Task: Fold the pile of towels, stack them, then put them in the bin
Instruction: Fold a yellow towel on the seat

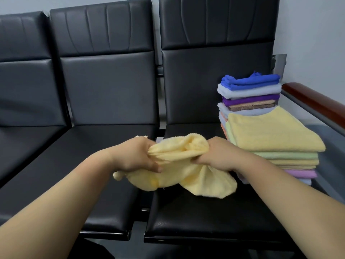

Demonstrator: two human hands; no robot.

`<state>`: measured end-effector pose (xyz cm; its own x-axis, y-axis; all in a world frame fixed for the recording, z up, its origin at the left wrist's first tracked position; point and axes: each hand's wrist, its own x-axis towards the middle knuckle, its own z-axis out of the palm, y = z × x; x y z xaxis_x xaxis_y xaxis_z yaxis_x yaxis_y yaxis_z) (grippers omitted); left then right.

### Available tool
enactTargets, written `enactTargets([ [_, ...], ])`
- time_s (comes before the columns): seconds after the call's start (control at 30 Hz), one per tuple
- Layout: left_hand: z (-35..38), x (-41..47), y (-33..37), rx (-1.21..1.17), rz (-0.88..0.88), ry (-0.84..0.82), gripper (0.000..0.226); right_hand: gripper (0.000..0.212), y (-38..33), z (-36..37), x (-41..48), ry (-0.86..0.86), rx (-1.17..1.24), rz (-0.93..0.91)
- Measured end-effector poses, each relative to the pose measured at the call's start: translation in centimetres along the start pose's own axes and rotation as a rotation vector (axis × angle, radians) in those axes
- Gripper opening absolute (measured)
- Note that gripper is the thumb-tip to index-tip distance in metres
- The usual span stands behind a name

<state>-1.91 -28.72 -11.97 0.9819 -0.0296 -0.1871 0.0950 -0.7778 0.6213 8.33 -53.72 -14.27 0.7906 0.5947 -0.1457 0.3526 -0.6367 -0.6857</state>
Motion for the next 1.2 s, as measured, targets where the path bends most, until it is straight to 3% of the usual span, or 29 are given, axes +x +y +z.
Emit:
enactTargets([
  [0.07, -0.1, 0.0, -0.6, -0.082, -0.027, 0.010, 0.019, 0.016, 0.1, -0.4, -0.1, -0.007, 0.278, -0.010],
  [0.17, -0.4, -0.1, -1.2, -0.513, 0.065, 0.059, 0.027, 0.032, -0.1, -0.5, 0.0, -0.093, 0.509, -0.069],
  [0.27, -0.1, 0.0, -0.6, -0.829, 0.128, 0.101, 0.038, 0.046, -0.4, -0.2, -0.3, -0.209, 0.261, -0.072],
  [0.33, 0.1, 0.1, 0.3, -0.935, 0.145, 0.096, 0.040, 0.036, -0.6, 0.2, -0.5, -0.172, 0.021, -0.046],
  [0.4, 0.1, -0.2, 0.9, -0.864, 0.174, 0.031, 0.041, 0.019, -0.9, 0.3, -0.5, -0.050, -0.098, -0.049],
  [0.5, 0.0, -0.3, 0.6, -0.169, 0.103, 0.027, 0.031, 0.013, -0.5, -0.4, -0.1, 0.073, 0.018, -0.030],
  [0.57, -0.1, -0.1, 0.2, 0.076, -0.035, 0.023, 0.020, 0.014, -0.1, -0.7, 0.0, 0.055, 0.243, -0.030],
  [0.63, -0.4, -0.2, -0.2, -0.040, -0.060, 0.067, 0.015, 0.022, -0.2, -0.6, 0.0, 0.016, 0.442, -0.067],
  [0.73, -0.9, -0.3, -0.4, -0.445, 0.038, 0.169, 0.029, 0.041, -0.2, -0.5, -0.1, -0.088, 0.588, -0.113],
  [0.8, -0.7, -0.3, 0.2, -0.704, 0.104, 0.179, 0.030, 0.054, -0.4, -0.5, -0.3, -0.189, 0.388, -0.103],
  [0.87, -0.4, -0.5, 1.1, -0.812, 0.157, 0.144, 0.026, 0.045, -0.6, -0.1, -0.5, -0.182, 0.033, -0.048],
  [0.93, -0.2, -0.6, 1.2, -0.728, 0.167, 0.046, 0.034, 0.026, -1.0, 0.0, -0.3, -0.047, -0.178, -0.014],
  [0.97, -0.2, -0.6, 1.1, -0.547, 0.146, 0.020, 0.037, 0.019, -0.9, -0.1, -0.1, 0.028, -0.187, -0.019],
  [1.03, -0.2, -0.4, 0.6, -0.050, 0.031, 0.046, 0.028, 0.012, -0.4, -0.7, 0.3, 0.105, 0.003, -0.030],
  [1.07, -0.3, -0.3, 0.6, 0.075, -0.039, 0.080, 0.021, 0.011, -0.2, -0.9, 0.2, 0.095, 0.159, -0.035],
  [1.13, -0.6, -0.2, 0.1, -0.052, -0.043, 0.140, 0.012, 0.018, -0.1, -1.0, 0.0, 0.031, 0.414, -0.081],
  [1.2, -1.0, -0.5, 0.1, -0.388, 0.032, 0.148, 0.014, 0.026, -0.4, -0.8, -0.3, -0.037, 0.543, -0.125],
])
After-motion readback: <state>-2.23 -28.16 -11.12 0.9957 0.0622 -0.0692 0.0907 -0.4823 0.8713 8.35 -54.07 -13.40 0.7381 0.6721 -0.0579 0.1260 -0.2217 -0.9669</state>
